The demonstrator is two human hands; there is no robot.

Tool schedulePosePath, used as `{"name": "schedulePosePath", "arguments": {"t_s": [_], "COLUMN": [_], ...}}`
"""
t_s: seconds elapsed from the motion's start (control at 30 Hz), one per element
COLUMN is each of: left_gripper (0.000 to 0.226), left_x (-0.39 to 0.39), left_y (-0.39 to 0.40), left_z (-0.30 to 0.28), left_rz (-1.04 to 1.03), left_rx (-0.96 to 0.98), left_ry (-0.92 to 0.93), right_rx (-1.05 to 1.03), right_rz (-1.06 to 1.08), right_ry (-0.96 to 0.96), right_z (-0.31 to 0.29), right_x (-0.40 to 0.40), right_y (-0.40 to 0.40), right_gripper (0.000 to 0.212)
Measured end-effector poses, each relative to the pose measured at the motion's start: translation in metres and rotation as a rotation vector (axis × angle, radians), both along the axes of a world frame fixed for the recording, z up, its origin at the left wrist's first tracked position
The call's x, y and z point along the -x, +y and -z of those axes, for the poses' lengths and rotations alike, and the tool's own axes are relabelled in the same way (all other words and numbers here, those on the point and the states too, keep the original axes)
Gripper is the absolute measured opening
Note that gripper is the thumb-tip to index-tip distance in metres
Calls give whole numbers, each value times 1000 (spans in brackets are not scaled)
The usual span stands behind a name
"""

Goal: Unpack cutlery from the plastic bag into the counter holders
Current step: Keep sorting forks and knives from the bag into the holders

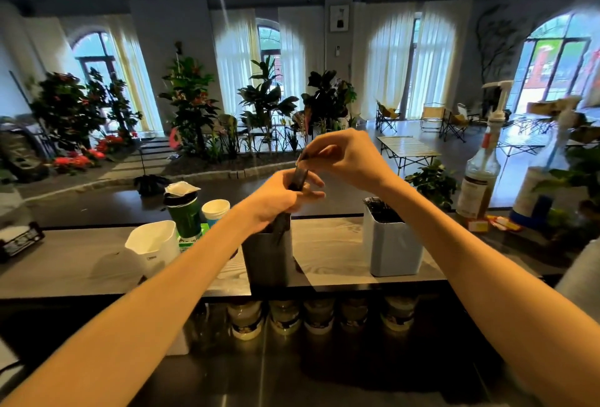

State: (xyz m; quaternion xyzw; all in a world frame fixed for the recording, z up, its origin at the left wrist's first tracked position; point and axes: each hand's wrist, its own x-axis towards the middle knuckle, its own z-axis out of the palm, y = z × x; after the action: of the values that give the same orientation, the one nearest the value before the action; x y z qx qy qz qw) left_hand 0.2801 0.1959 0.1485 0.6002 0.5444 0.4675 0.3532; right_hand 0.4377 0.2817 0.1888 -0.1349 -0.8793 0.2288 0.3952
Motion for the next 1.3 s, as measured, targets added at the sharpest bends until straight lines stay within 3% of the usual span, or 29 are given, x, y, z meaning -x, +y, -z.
{"name": "schedulePosePath", "arguments": {"t_s": [0.27, 0.33, 0.4, 0.53, 0.6, 0.67, 0.8, 0.9, 1.03, 1.13, 1.17, 1.27, 1.3], "left_gripper": [23, 27, 28, 32, 41, 42, 23, 9, 10, 11, 15, 22, 24], "left_x": [53, 58, 65, 79, 81, 77, 54, 29, -15, -49, -58, -80, -85], "left_y": [1, 2, 4, 0, -12, -32, -75, -112, -167, -208, -219, -245, -251], "left_z": [-16, -7, 5, 20, 27, 39, 84, 138, 224, 287, 307, 362, 376], "left_rz": [-219, -299, -335, -355, -379, -394, -413, -328, -130, 28, 61, 84, 54], "left_rx": [-192, -180, -128, -12, -24, -62, -162, -79, 248, 479, 540, 648, 659], "left_ry": [83, 143, 330, 583, 539, 472, 382, 260, 56, -10, 23, 319, 391], "right_rx": [-219, -234, -226, -113, -80, -42, 123, 289, 635, 744, 770, 802, 759], "right_rz": [173, 229, 280, 305, 324, 353, 373, 381, 250, 134, 124, 271, 332], "right_ry": [148, 94, 1, -354, -399, -310, -163, -174, -389, -828, -943, -1103, -1148], "right_z": [-8, 4, 18, 48, 61, 75, 121, 177, 275, 342, 362, 420, 436], "right_x": [48, 64, 78, 85, 74, 57, 20, -11, -45, -69, -76, -88, -88], "right_y": [-7, -7, -4, 0, -4, -14, -59, -104, -166, -206, -218, -250, -257], "right_gripper": [8, 8, 8, 22, 32, 28, 18, 15, 8, 20, 25, 13, 22]}}
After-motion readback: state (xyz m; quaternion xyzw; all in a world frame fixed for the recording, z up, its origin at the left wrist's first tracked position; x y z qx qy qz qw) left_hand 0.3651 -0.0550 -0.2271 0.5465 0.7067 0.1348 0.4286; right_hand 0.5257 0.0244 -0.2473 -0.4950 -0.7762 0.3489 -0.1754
